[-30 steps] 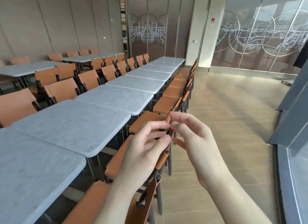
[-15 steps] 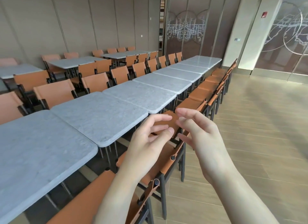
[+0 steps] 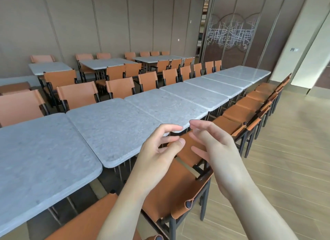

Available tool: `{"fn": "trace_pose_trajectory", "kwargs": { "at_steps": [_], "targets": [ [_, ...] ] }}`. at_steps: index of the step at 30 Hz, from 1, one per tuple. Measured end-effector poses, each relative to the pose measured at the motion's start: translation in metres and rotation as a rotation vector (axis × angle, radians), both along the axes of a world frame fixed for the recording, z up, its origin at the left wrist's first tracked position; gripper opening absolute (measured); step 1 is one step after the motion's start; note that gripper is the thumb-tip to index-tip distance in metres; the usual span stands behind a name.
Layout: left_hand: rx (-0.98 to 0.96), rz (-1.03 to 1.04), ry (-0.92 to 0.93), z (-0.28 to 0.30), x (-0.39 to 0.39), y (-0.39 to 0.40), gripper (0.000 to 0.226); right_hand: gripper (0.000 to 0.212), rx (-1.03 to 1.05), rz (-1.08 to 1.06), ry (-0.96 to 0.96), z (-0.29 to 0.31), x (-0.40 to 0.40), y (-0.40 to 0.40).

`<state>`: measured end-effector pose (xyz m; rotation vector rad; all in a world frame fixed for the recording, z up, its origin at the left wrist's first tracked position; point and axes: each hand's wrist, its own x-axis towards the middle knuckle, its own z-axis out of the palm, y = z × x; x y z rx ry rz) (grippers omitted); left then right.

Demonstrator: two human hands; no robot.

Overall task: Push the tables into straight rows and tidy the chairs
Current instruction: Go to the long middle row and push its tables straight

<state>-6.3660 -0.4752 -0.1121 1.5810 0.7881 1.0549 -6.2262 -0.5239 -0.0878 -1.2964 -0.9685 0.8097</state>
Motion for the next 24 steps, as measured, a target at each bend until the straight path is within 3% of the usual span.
{"fn": "trace_pose_trajectory", "kwargs": {
  "at_steps": [9,24],
  "targets": [
    [-0.02,0.138,0.006,0.001,0.036,0.091,0.019,0.022,-0.055,0.136,0.01,-0.003,0.037,0.11],
    [-0.048,0.253,0.039,-0.026,0.073,0.154,0.017,0.023,-0.102,0.26,0.144,-0.034,0.075,0.19]
  ]
}}
